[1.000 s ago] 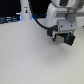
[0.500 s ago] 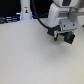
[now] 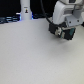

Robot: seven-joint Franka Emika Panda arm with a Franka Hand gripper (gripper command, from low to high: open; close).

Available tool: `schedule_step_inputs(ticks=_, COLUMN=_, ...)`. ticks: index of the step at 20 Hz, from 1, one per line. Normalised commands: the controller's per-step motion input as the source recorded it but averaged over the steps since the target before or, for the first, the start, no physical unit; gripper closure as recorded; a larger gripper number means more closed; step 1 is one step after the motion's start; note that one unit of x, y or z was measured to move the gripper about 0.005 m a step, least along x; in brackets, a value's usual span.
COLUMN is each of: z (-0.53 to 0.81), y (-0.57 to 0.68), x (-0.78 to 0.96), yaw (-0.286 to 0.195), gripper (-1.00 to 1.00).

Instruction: Open the kcup holder, insert the kcup into the holder, and close the kcup holder

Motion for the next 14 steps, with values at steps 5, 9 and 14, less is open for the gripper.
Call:
schedule_step_inputs(ticks=5, z=-0.06, y=0.5, x=-0.71, yaw=0.075, gripper=-1.0)
schedule_step_inputs(ticks=9, z=-0.02, y=0.51, x=-0.76, yaw=0.064, gripper=-1.0)
schedule_step_inputs(ticks=14, z=-0.02, y=0.51, x=-0.75, yaw=0.061, gripper=-1.0)
